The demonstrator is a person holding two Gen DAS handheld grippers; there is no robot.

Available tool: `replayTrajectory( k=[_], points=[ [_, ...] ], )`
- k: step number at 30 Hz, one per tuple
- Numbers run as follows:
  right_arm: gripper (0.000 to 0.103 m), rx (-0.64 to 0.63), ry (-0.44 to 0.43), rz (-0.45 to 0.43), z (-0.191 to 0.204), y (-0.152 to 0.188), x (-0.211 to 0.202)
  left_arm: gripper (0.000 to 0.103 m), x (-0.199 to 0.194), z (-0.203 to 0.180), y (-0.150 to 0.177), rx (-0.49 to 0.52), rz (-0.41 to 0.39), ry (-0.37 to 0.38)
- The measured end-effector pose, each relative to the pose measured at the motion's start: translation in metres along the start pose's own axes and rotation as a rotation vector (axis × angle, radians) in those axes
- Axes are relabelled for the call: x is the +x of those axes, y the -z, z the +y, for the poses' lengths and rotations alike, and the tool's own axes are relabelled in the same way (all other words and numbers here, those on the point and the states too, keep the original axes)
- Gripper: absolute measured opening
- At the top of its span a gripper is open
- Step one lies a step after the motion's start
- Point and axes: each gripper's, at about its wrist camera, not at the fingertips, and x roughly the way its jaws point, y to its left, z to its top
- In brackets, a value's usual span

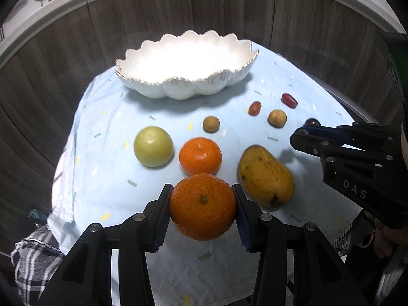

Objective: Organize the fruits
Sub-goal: 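Carry the tangerine and blueberry over the white bowl and open both tools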

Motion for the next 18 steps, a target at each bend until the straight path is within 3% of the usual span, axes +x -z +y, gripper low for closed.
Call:
replayTrajectory(
  k=[18],
  points=[
    [0.019, 0.053, -0.018, -0.078, -0.006, -0.037, -0.033, 0.045, -0.033, 0.011, -0.044, -0.027, -0.071, -0.012]
  ],
)
